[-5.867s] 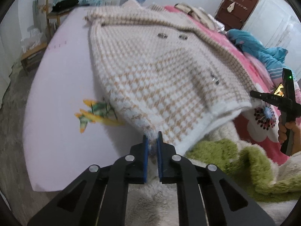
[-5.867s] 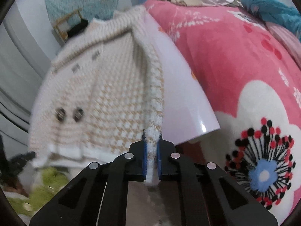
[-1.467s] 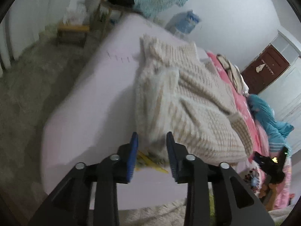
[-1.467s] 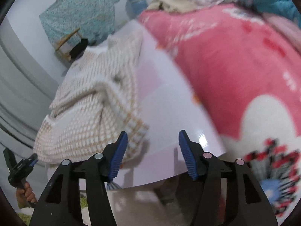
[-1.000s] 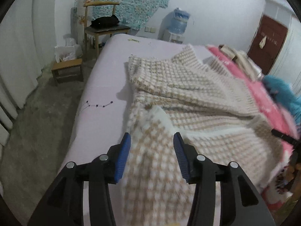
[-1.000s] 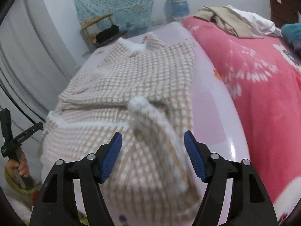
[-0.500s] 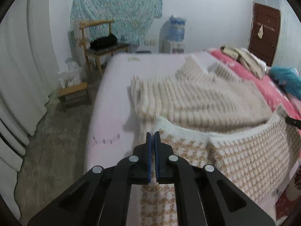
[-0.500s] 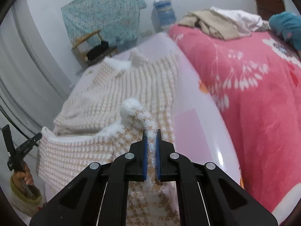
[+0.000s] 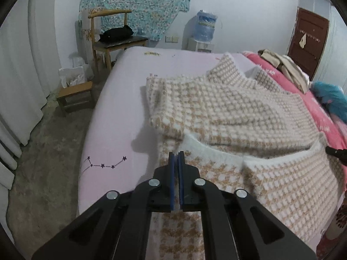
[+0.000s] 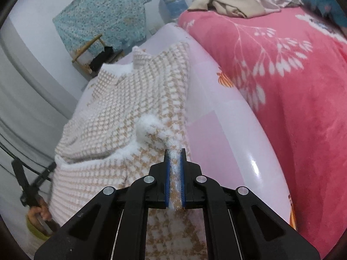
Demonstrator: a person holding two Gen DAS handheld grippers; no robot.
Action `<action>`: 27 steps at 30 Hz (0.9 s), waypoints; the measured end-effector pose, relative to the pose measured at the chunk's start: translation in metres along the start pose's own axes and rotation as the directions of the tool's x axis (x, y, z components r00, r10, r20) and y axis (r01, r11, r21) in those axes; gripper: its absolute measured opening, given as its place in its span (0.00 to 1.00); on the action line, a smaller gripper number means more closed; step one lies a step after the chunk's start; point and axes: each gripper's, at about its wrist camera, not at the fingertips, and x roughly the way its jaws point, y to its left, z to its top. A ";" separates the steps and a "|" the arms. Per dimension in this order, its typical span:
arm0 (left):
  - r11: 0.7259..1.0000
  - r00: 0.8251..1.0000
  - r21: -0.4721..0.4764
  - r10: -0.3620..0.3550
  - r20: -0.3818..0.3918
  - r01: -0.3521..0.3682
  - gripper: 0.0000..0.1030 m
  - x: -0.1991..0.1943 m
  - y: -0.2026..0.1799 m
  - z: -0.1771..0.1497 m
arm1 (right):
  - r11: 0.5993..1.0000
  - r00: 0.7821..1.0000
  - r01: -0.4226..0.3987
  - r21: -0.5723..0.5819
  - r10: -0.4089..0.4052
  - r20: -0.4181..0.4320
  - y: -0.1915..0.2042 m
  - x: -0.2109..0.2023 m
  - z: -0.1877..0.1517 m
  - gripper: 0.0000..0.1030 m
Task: Fold large clothes
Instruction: 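Regrasp the folded hem edge with both grippers and pull it flat, then open both grippers and lift them off the folded coat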
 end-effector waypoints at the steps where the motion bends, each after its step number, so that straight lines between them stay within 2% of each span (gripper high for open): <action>1: 1.000 1.000 -0.002 -0.002 0.009 0.002 0.03 -0.001 0.000 0.002 | 1.000 1.000 -0.003 0.003 0.003 0.001 0.000 0.000 0.002 0.06; 7: 1.000 1.000 -0.004 -0.008 -0.010 0.008 0.03 0.009 -0.001 0.001 | 0.998 1.000 -0.025 0.064 0.026 -0.006 -0.013 0.004 -0.001 0.06; 10: 1.000 1.000 0.001 -0.009 -0.008 0.009 0.06 0.010 0.000 -0.002 | 0.998 1.000 -0.019 0.064 0.019 -0.005 -0.013 0.001 -0.005 0.07; 12: 1.000 1.000 -0.006 -0.022 -0.011 0.022 0.10 0.009 0.002 -0.001 | 0.998 1.000 -0.015 0.057 0.016 -0.014 -0.013 -0.001 -0.005 0.15; 13: 0.999 1.000 -0.024 -0.026 -0.010 0.026 0.14 0.005 0.004 0.001 | 0.999 1.000 -0.006 0.052 0.007 -0.014 -0.012 -0.005 -0.003 0.31; 14: 0.999 1.000 -0.035 -0.018 -0.003 0.018 0.24 0.001 0.006 0.002 | 0.999 1.000 0.006 0.046 -0.006 -0.011 -0.010 -0.007 -0.002 0.46; 15: 0.999 1.000 -0.049 -0.006 0.017 0.007 0.29 -0.007 0.008 0.004 | 0.999 1.000 0.022 0.033 -0.022 0.003 -0.007 -0.014 -0.002 0.50; 18: 0.999 0.997 -0.053 -0.008 0.078 0.012 0.31 -0.032 0.007 0.005 | 0.998 0.997 0.047 -0.031 -0.045 0.067 0.008 -0.041 -0.003 0.51; 20: 0.997 0.992 -0.028 -0.063 0.110 0.067 0.31 -0.051 -0.001 0.003 | 0.995 0.996 0.039 -0.091 -0.031 0.086 0.022 -0.053 -0.006 0.51; 21: 0.993 0.987 -0.008 -0.114 0.118 0.116 0.32 -0.058 -0.008 0.001 | 0.988 0.996 0.016 -0.156 -0.003 0.085 0.037 -0.060 -0.012 0.51; 22: 0.977 0.971 0.028 -0.215 0.100 0.213 0.32 -0.065 -0.021 -0.005 | 0.980 0.997 -0.007 -0.200 0.022 0.071 0.048 -0.060 -0.017 0.51; 24: 0.937 0.937 0.067 -0.347 0.033 0.344 0.35 -0.065 -0.040 -0.015 | 0.944 0.995 -0.101 -0.314 0.102 -0.012 0.081 -0.052 -0.034 0.51; 25: 0.908 0.912 0.083 -0.411 -0.009 0.410 0.35 -0.062 -0.053 -0.024 | 0.930 0.992 -0.129 -0.345 0.120 -0.049 0.092 -0.046 -0.041 0.49; 26: 0.892 0.897 0.093 -0.440 -0.046 0.442 0.35 -0.057 -0.064 -0.032 | 0.909 0.985 -0.168 -0.381 0.137 -0.106 0.105 -0.034 -0.052 0.44; 27: 0.890 0.895 0.103 -0.437 -0.082 0.444 0.35 -0.050 -0.073 -0.039 | 0.900 0.980 -0.183 -0.396 0.138 -0.140 0.111 -0.026 -0.058 0.41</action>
